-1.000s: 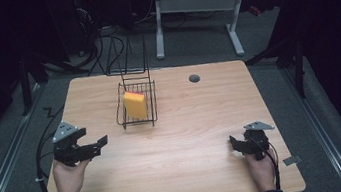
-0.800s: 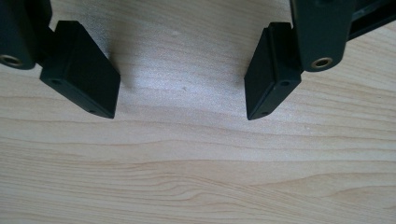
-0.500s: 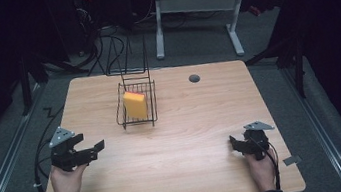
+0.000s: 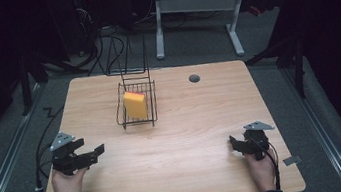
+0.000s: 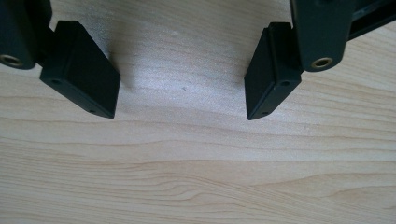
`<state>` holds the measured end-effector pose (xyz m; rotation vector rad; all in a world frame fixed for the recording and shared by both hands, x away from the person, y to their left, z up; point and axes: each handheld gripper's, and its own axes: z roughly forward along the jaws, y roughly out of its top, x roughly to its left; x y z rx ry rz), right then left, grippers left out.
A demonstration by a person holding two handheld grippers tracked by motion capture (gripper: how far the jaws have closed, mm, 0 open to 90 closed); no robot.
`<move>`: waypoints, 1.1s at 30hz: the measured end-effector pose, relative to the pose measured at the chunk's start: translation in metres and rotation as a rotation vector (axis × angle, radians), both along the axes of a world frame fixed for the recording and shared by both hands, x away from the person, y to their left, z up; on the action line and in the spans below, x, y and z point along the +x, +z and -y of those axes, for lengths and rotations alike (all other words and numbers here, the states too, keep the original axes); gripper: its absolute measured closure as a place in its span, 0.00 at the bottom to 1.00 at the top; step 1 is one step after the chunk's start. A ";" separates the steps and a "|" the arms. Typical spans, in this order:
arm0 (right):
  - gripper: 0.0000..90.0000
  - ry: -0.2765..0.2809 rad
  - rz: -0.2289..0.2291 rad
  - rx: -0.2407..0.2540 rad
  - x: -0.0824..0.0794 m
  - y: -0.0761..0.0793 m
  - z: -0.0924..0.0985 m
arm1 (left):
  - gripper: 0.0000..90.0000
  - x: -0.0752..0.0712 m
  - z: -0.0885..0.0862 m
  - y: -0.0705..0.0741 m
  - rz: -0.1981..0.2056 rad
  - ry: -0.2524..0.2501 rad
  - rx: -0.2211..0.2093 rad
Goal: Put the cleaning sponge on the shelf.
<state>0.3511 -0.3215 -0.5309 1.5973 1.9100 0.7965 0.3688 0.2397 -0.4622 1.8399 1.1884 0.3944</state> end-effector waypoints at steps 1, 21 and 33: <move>0.30 0.000 -0.001 0.000 0.000 0.000 0.000 | 0.17 0.000 0.000 -0.001 -0.004 0.002 -0.002; 0.30 0.001 -0.002 -0.001 0.000 0.000 0.000 | 0.18 -0.001 0.002 -0.029 -0.070 0.003 0.001; 0.30 0.001 -0.003 0.000 0.000 0.000 0.000 | 0.18 0.001 0.008 -0.039 -0.088 0.002 0.036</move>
